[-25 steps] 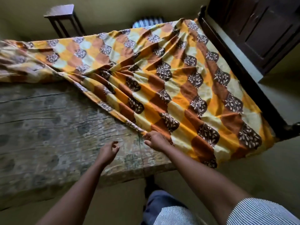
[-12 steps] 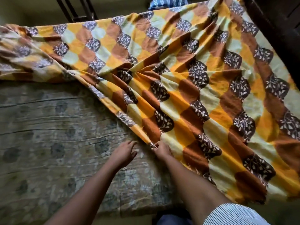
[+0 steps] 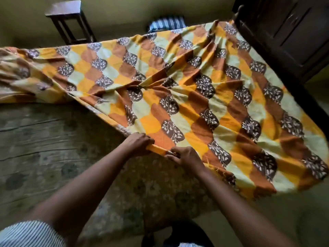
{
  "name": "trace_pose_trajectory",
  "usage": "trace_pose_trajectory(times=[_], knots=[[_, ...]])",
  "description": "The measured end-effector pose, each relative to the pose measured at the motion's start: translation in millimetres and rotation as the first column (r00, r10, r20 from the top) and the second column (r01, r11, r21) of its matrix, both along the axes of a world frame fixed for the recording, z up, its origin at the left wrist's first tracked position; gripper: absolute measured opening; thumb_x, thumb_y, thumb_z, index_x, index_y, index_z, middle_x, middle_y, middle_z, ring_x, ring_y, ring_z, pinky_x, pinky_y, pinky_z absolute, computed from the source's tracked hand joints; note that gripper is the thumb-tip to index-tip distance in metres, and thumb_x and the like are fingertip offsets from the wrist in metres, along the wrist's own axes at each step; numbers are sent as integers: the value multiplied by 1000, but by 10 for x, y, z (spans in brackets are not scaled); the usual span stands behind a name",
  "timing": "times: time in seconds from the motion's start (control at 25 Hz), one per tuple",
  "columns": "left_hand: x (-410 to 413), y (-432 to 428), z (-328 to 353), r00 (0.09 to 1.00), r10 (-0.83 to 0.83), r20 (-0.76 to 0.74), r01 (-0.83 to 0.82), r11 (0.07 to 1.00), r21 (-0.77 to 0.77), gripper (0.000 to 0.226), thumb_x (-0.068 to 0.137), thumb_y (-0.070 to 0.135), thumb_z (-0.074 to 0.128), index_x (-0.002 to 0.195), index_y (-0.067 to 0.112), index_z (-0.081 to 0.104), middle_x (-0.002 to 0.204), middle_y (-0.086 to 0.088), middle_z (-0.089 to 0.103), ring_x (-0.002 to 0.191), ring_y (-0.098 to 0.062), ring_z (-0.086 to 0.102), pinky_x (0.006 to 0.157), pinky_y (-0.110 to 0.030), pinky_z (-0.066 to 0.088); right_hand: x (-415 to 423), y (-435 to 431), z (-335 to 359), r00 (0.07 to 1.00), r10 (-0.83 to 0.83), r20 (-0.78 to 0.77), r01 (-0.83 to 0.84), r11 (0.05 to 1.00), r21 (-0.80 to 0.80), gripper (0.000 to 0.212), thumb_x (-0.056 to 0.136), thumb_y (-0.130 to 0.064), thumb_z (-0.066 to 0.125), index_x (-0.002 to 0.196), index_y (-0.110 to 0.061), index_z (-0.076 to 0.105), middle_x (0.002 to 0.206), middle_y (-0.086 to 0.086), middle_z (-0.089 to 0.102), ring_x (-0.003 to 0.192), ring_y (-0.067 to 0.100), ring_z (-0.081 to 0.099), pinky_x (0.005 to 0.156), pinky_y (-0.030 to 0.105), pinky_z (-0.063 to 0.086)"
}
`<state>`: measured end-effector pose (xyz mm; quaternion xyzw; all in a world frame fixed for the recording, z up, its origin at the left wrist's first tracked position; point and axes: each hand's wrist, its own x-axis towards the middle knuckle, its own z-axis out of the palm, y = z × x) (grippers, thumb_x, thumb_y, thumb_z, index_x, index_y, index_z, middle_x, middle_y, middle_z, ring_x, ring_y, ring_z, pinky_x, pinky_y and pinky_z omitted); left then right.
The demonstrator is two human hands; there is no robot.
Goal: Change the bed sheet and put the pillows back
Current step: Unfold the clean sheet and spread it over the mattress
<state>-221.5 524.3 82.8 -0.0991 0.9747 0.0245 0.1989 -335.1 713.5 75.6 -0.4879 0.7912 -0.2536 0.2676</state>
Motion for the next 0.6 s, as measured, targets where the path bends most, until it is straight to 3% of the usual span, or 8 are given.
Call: trace_pose_trajectory(times=[0.12,0.2,0.28,0.36,0.44,0.52,0.56,0.6], knots=[[631,-210,168,998,55,-24,-56,998,-34,31,87,37,56,113,22,62,114,-3,62,107,-23,56,88,-34,45,296,307,213,998,18,-55,-19,1000,-21,22,84,-31,67,95,-12,69,83,8,71,72,15,63,61,26,43],[1087,-246,263,976,82,-200,-77,997,33,20,84,25,66,101,15,69,103,-8,67,100,-27,61,84,-35,45,518,514,279,998,11,-68,-13,1000,-18,20,84,-29,67,96,-12,70,85,9,72,77,18,66,64,29,47],[1502,-164,269,937,6,-350,3,1000,25,17,67,11,79,82,12,70,81,-9,69,77,-27,67,66,-34,51,724,685,297,997,8,-74,-9,1000,-5,20,85,-29,67,97,-14,69,87,8,72,80,17,67,66,31,48],[1932,20,220,923,39,-384,-10,997,77,12,73,19,71,79,18,62,75,-3,64,67,-23,64,53,-28,48,912,833,295,996,3,-86,-1,1000,30,20,85,-28,66,101,-17,69,93,8,72,84,15,66,68,27,46],[2282,321,132,909,175,-378,-124,980,155,12,86,30,50,87,21,59,82,-3,61,73,-26,62,54,-28,44,1099,1001,277,990,32,-136,-19,996,90,21,86,-27,64,106,-19,67,99,7,71,89,16,65,67,26,43],[2307,579,146,830,467,-305,-424,883,200,22,93,22,45,97,12,65,92,-10,63,87,-31,63,64,-30,43,1278,1177,236,979,84,-183,-60,989,134,22,87,-28,63,108,-21,66,102,6,70,93,20,65,67,26,42],[2421,706,52,815,558,-155,-523,825,215,22,92,16,46,95,9,67,93,-12,65,89,-31,64,67,-31,45,1364,1270,203,977,110,-185,-82,985,151,22,88,-28,62,107,-20,67,101,7,70,92,20,65,65,26,40],[2421,679,-217,690,724,-11,-672,647,361,24,90,10,45,90,7,68,89,-13,67,85,-31,65,66,-32,47,1436,1363,163,977,127,-172,-99,981,166,21,89,-29,61,106,-19,67,100,7,70,90,20,65,64,24,38]])
